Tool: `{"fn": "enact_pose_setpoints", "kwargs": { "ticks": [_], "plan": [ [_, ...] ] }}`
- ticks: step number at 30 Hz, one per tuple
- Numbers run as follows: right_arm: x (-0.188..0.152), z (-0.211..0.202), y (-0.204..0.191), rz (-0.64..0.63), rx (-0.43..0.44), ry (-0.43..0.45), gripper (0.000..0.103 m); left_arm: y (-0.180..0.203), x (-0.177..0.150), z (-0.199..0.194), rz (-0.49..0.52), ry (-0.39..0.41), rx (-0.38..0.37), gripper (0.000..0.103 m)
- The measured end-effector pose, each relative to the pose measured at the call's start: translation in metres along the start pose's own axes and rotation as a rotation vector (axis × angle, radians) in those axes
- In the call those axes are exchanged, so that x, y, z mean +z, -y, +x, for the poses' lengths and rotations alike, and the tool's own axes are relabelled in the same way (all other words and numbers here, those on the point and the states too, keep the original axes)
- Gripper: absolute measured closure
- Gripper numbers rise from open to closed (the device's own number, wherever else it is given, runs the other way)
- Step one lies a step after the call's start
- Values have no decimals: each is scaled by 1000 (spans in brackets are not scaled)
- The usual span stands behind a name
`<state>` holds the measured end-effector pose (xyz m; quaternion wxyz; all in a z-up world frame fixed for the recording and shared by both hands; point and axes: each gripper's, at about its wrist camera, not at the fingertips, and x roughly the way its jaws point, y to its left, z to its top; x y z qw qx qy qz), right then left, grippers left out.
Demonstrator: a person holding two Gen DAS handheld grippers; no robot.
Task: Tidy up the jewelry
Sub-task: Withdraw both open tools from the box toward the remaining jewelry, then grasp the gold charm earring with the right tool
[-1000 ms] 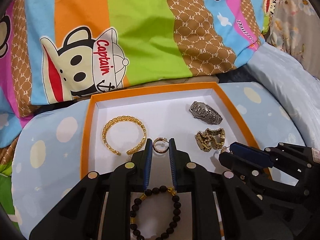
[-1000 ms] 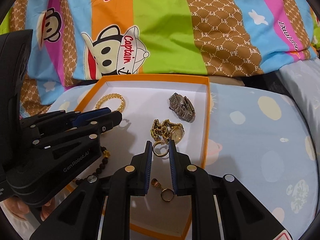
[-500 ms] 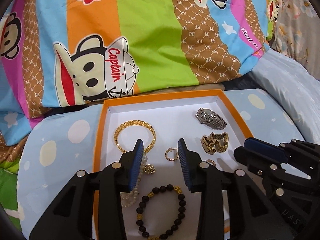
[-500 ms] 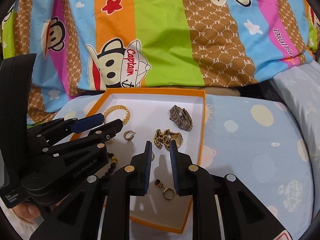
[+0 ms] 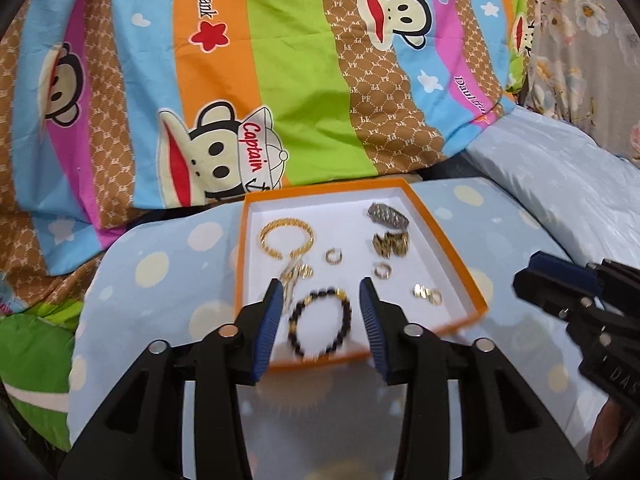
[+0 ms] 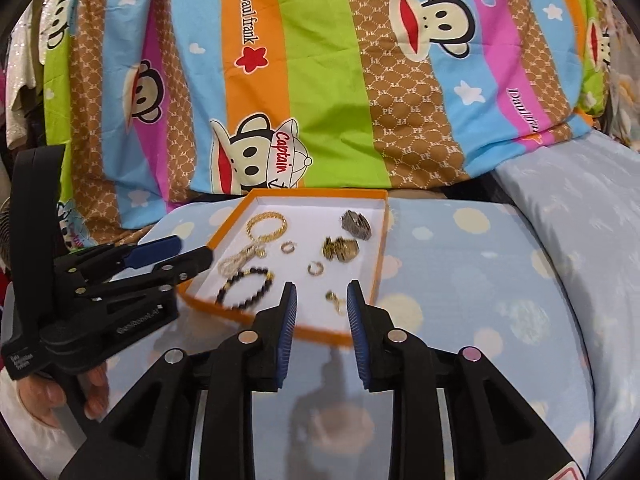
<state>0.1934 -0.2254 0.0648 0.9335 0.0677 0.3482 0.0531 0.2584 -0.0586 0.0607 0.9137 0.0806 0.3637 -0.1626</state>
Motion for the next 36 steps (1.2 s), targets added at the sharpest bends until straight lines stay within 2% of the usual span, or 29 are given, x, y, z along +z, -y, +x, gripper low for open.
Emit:
{"fn": "enact_pose_setpoints", "kwargs": {
  "ticks": [4,10,16,20,25,30,36],
  "plan": [
    [-42,-37,3,-2,-22,-7,77,1,-41,-39,20,0,4,50],
    [-112,-69,-2,22,0,-64,76,4,-100,-70,-8,-49,-51,50],
    [-162,-65,-35,-32,42,-131,76,8,-145,-75,-50,-104,-64,50],
    [-167,-61,-50,-54,70,-140,76,1,-160,-73,-101,-128,-71,50],
    [-165,-52,-55,-38,64,-164,76,-4,-167,-68,-124,-133,-56,50],
    [-165,-47,-52,-14,39,-180,77,0,-167,-68,-103,-131,-46,45],
    [-164,-45,-53,-7,16,-178,81,2,-168,-67,-92,-134,-44,45]
  ]
}}
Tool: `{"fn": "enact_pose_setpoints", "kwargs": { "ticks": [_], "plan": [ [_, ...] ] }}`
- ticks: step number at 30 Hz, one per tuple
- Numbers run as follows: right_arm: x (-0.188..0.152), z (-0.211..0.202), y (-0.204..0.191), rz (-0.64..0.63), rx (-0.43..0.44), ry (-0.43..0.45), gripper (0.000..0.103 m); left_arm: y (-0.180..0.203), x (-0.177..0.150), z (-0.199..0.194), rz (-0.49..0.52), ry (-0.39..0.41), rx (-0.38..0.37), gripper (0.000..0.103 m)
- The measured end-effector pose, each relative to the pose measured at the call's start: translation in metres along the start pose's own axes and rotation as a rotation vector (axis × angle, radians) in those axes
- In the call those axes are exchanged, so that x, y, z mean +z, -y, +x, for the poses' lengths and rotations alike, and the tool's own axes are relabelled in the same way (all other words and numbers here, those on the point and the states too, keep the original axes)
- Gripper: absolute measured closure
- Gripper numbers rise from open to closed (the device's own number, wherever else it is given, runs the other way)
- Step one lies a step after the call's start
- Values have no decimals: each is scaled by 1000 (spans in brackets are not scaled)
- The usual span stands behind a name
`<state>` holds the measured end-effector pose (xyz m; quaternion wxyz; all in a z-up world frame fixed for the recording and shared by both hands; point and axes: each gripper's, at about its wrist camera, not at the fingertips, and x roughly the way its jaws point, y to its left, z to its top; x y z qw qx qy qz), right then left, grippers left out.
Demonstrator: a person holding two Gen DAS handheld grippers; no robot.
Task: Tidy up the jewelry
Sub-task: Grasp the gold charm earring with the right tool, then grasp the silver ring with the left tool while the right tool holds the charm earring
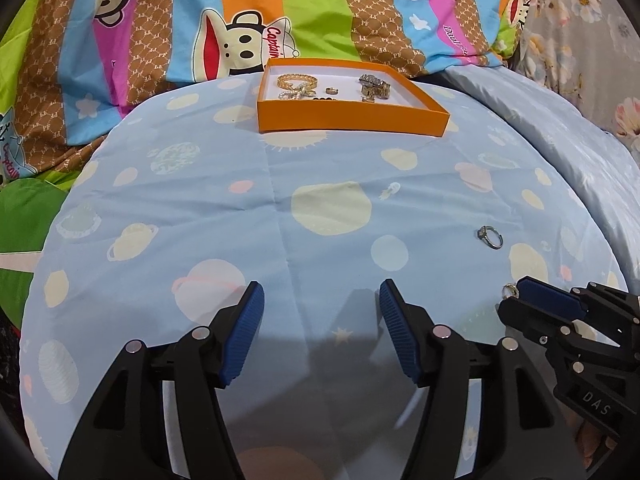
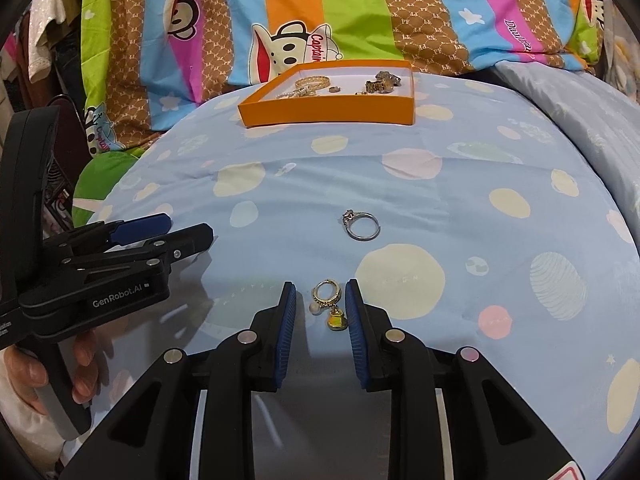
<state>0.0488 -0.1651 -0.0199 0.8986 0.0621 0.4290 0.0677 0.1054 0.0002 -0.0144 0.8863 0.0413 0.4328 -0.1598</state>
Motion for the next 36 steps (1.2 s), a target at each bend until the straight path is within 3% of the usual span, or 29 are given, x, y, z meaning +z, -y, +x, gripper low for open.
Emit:
{"fn": "enact_pose_setpoints", "kwargs": {
  "ticks": [5,18,26,36],
  "plan": [
    [1,0,6,31,-1,1,91,1,-1,0,4,-2,3,45],
    [1,-8,17,83,16,38,91,1,0,0,5,-2,4,44],
    [1,-24,40,118,-62,104,91,4,-1,2,22,-2,36,45],
    [-3,-32,71,172,-79,113,91,32,-1,1,68,-8,32,44]
  ]
}}
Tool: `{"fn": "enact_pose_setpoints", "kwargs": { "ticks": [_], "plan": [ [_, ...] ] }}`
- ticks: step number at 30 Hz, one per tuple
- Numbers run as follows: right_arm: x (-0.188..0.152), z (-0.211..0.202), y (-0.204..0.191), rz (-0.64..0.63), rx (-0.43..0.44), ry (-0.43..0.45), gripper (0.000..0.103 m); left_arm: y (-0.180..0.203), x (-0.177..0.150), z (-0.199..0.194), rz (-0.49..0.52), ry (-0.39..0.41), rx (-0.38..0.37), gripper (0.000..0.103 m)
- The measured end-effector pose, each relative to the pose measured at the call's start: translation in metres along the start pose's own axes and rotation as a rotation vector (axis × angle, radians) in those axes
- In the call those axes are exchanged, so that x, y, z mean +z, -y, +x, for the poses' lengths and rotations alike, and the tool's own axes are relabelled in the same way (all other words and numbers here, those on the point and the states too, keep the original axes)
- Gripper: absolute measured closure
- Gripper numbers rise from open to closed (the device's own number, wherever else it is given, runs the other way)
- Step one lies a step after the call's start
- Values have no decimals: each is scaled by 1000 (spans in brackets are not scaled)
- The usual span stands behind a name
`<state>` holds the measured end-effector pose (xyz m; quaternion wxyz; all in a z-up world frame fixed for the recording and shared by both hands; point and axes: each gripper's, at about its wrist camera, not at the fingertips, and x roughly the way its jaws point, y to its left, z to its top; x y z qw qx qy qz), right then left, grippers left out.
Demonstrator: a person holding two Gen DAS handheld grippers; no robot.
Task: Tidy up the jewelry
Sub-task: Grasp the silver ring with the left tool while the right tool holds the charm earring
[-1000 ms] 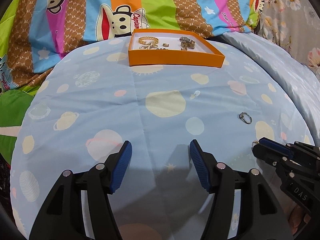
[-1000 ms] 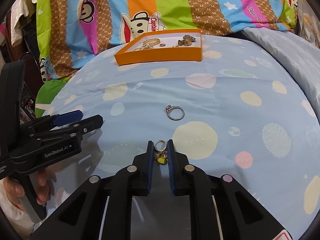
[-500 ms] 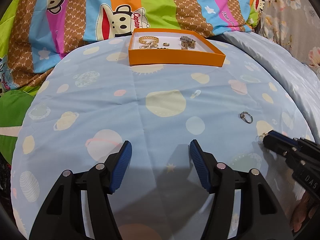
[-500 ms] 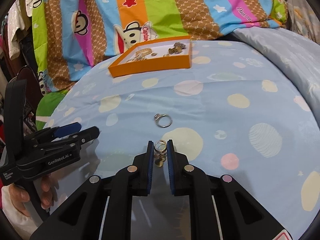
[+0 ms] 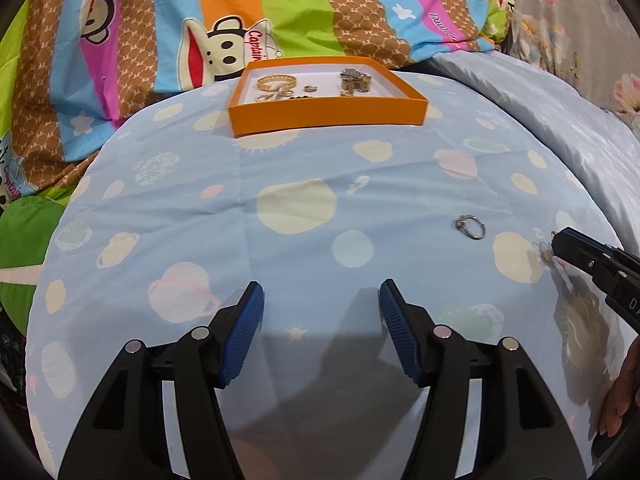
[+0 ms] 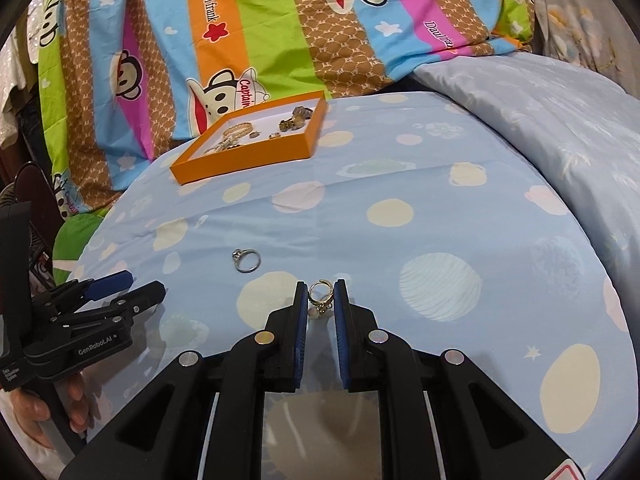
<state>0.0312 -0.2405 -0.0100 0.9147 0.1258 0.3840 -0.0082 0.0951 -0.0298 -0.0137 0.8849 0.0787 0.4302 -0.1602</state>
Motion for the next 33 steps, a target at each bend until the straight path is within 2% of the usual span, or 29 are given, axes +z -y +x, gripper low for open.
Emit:
{"fn": "enact_pose_setpoints", "kwargs": {
  "ticks": [11,17,33],
  "plan": [
    [-2,-4,20,39,12,-5,91,54,21,8,80,5,-30,44],
    [-1,-4,26,54,19,-10,91,75,32,24,101,-19,-49,44],
    [-1,-2,24,51,20,-15,91,91,37,33,119,1,-65,47]
  ]
}}
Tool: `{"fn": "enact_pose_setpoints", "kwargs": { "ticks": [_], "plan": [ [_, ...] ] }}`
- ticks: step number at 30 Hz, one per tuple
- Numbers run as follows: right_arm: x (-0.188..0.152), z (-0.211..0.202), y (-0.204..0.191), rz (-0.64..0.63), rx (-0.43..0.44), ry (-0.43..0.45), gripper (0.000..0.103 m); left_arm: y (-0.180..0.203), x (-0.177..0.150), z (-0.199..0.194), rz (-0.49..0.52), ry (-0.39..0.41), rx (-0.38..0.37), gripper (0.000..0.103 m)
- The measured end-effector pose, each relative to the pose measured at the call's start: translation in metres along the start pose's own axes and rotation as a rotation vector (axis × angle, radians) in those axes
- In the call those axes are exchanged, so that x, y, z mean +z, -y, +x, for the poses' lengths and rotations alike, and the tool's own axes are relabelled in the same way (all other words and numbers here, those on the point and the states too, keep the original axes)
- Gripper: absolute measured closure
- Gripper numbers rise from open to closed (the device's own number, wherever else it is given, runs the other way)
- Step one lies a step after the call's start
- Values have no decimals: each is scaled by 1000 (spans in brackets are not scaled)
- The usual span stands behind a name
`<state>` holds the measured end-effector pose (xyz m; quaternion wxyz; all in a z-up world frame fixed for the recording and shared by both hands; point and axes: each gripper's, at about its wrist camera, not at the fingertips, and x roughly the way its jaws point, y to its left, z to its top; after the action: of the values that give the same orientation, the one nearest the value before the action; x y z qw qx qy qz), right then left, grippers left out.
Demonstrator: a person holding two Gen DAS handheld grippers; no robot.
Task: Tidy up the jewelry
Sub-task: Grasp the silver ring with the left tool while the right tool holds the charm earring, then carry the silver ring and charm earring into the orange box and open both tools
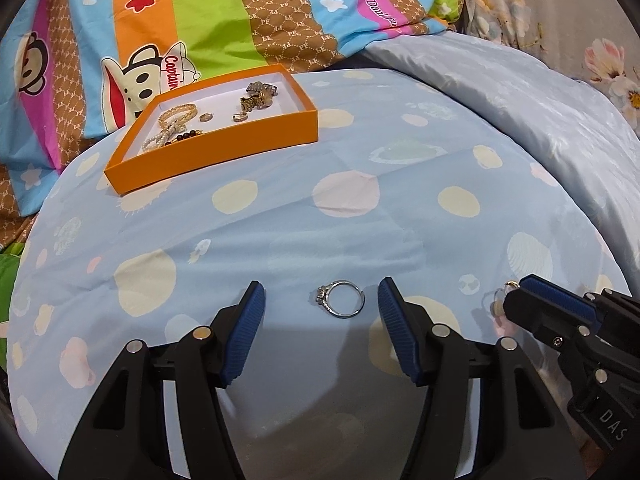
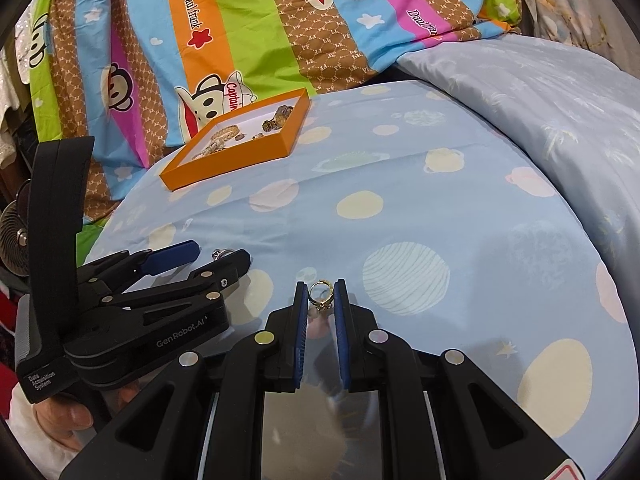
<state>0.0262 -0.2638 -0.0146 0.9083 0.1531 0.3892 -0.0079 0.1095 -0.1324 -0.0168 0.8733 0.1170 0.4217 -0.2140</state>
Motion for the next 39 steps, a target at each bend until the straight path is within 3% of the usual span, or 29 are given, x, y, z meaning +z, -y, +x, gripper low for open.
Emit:
{"fn": "enact_pose_setpoints", "kwargs": {
  "ticks": [11,26,31,39],
  "plan": [
    [-1,2,-1,2,-1,-5,91,9,0,-2,44,13,-42,79],
    [0,-3,-1,2,1,21,91,-8,-5,-20,-12,41,-76,80],
    [2,-11,-9,-19,13,39,91,-37,-10,-52,-56,89,-70,80],
    [18,-24,-32,-79,56,47,91,-106,-13,-92,-150,121,0,80]
  ]
}}
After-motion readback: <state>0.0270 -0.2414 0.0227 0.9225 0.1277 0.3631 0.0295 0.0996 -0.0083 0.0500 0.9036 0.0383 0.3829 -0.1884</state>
